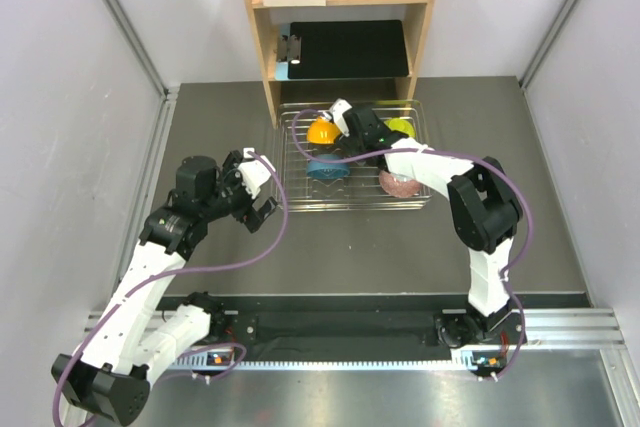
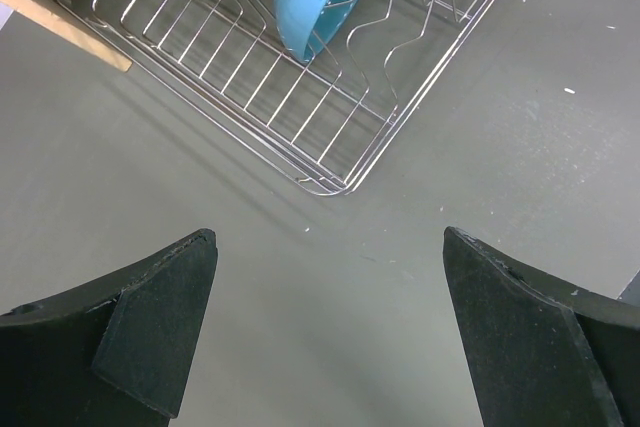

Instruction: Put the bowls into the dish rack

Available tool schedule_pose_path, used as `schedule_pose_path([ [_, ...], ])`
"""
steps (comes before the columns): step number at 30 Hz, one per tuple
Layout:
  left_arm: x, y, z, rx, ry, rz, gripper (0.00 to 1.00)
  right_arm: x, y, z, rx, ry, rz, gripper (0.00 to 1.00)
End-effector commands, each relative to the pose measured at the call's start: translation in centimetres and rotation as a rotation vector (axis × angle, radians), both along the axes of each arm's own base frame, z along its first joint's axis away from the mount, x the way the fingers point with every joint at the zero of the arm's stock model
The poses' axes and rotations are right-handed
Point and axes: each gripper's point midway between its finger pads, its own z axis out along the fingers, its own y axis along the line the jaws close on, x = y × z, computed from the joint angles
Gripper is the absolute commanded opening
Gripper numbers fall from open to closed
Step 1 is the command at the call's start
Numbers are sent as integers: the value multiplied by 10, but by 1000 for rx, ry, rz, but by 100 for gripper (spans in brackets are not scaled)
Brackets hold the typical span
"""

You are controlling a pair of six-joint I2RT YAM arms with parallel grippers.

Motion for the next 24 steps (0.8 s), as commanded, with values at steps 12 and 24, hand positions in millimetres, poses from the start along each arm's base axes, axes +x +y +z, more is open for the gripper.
schedule_pose_path([
  [12, 0, -2, 11, -22, -29, -8, 99, -17, 15, -13, 12, 108, 91, 87],
  [24, 0, -2, 14, -18, -33, -11, 99, -28, 24, -18, 31, 176, 157, 100],
])
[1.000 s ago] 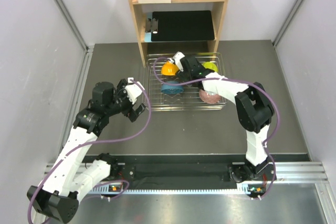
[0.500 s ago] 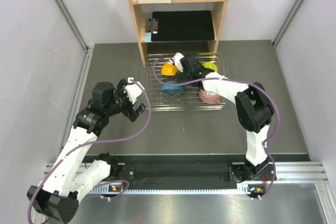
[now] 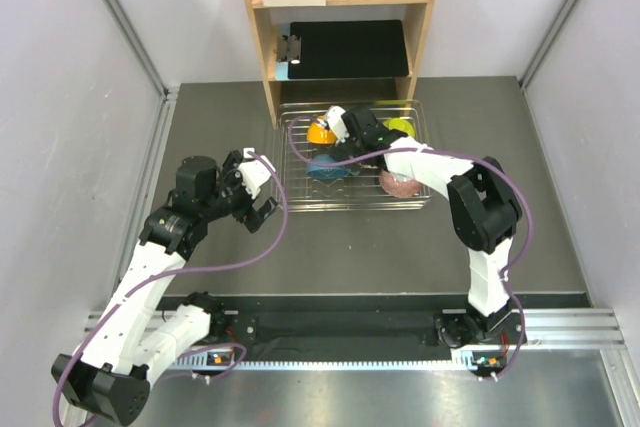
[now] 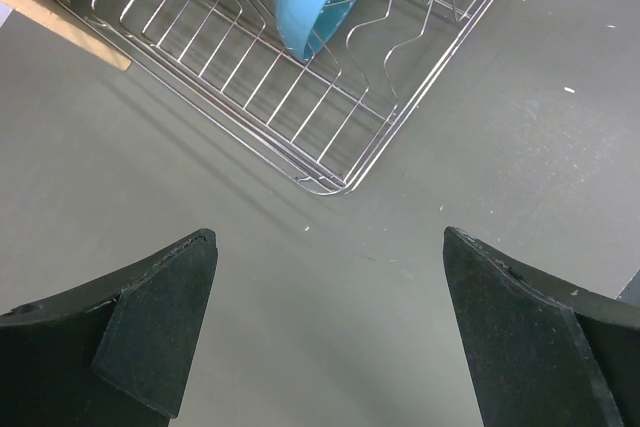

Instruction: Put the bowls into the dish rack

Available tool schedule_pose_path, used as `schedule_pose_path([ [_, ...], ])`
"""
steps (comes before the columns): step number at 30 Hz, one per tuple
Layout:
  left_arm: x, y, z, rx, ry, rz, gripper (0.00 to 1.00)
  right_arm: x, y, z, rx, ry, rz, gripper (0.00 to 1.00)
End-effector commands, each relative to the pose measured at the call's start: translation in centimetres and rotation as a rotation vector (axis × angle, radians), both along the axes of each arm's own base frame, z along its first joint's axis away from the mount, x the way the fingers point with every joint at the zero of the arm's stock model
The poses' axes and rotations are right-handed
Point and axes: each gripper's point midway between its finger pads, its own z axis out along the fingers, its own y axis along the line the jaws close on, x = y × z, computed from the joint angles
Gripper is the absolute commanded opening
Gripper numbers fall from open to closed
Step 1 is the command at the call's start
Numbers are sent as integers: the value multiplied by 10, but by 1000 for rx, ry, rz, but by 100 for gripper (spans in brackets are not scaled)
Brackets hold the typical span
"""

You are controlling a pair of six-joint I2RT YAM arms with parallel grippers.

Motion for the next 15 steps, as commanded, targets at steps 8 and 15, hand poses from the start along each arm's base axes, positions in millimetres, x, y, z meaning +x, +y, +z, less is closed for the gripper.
schedule_pose_path([
  [8, 0, -1, 15, -19, -34, -11, 99, -25, 13, -8, 11, 147, 97, 100],
  [15, -1, -1, 13, -16, -32, -10, 99, -33, 9, -9, -24, 192, 129, 100],
])
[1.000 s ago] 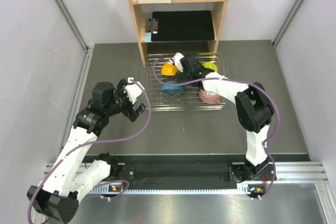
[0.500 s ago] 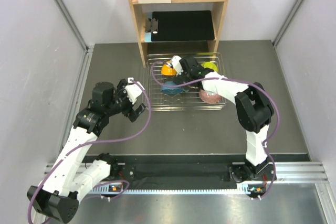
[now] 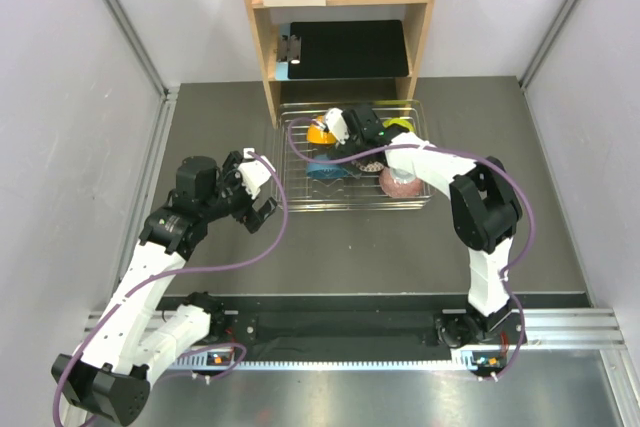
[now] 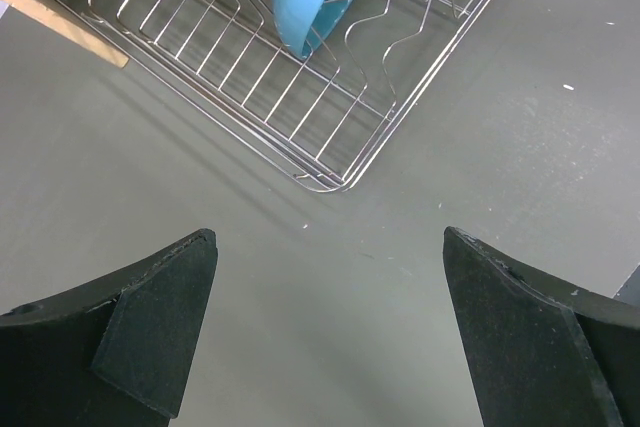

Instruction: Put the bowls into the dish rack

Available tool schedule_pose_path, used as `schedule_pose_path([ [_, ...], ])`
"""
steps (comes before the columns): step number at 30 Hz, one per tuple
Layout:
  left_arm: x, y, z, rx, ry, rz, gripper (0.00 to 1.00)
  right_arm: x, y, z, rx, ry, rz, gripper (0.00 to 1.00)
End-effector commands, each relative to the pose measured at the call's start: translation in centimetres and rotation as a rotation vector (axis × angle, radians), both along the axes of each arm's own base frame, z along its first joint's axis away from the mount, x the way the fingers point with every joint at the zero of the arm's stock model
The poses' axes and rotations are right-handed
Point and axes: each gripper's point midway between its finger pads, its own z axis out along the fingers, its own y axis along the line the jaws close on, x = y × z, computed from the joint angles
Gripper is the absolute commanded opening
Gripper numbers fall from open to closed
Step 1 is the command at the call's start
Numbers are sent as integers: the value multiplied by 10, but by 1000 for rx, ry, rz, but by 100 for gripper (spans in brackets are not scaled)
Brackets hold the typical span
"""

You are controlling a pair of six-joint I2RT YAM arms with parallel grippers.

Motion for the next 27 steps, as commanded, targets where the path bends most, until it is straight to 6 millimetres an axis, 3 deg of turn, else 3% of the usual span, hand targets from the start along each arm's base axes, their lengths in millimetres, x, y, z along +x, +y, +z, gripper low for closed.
schedule_pose_path([
  [1, 0, -2, 15, -18, -38, -12, 99, -21, 7, -9, -12, 113, 66, 100],
  [7, 0, -2, 15, -20, -38, -14, 99, -29, 4, -10, -39, 155, 100, 100],
  [11, 1, -1, 15, -22, -36, -7, 99, -29, 4, 0, -37, 144, 109, 100],
  [15, 3, -1, 20, -30, -44, 10, 99, -29, 1, 32, -19, 91, 104, 100],
  [22, 8, 5, 37, -38, -67, 51, 99, -39, -22, 98, 14, -35, 44, 100],
  [24, 11, 7, 40, -47, -80, 76, 99, -45, -38, 115, 39, -80, 2, 100],
  [27, 17, 12, 36, -30, -71, 113, 99, -55, -64, 121, 48, -111, -47, 100],
])
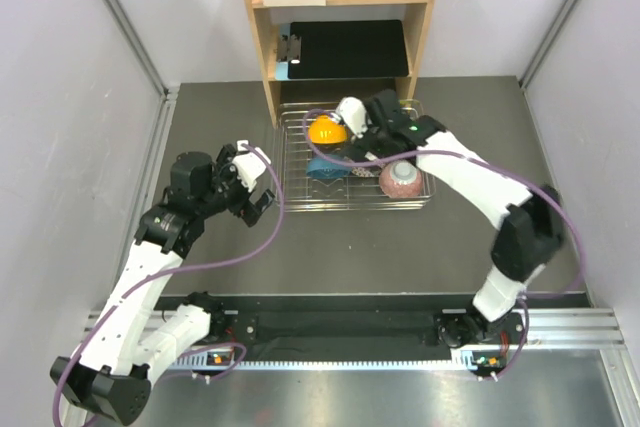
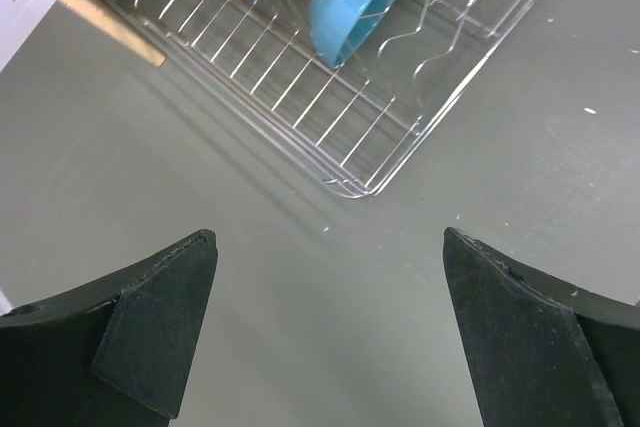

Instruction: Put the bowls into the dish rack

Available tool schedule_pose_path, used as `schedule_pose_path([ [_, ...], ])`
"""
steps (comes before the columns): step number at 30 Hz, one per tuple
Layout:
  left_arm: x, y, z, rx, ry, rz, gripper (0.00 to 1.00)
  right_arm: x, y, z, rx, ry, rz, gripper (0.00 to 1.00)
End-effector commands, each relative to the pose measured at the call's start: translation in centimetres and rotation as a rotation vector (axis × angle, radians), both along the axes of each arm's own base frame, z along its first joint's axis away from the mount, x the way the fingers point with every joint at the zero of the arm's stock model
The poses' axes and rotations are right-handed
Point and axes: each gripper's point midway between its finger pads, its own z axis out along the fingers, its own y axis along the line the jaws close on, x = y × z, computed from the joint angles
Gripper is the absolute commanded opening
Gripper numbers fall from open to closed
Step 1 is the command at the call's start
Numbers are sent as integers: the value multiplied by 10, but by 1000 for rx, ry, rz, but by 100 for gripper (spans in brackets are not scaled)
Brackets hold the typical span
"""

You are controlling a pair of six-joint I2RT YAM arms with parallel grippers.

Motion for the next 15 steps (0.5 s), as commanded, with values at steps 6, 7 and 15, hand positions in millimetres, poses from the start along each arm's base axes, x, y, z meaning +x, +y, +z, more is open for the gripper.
schedule_pose_path([
  [6, 9, 12, 25, -41, -51, 101, 99, -39, -85, 65, 167, -147, -186, 100],
  [7, 5, 13, 28, -48, -59, 103, 99, -49, -92, 82, 213, -177, -189, 100],
  [15, 0, 43, 12, -86, -33, 229, 99, -119, -153, 141, 448, -341, -261, 100],
])
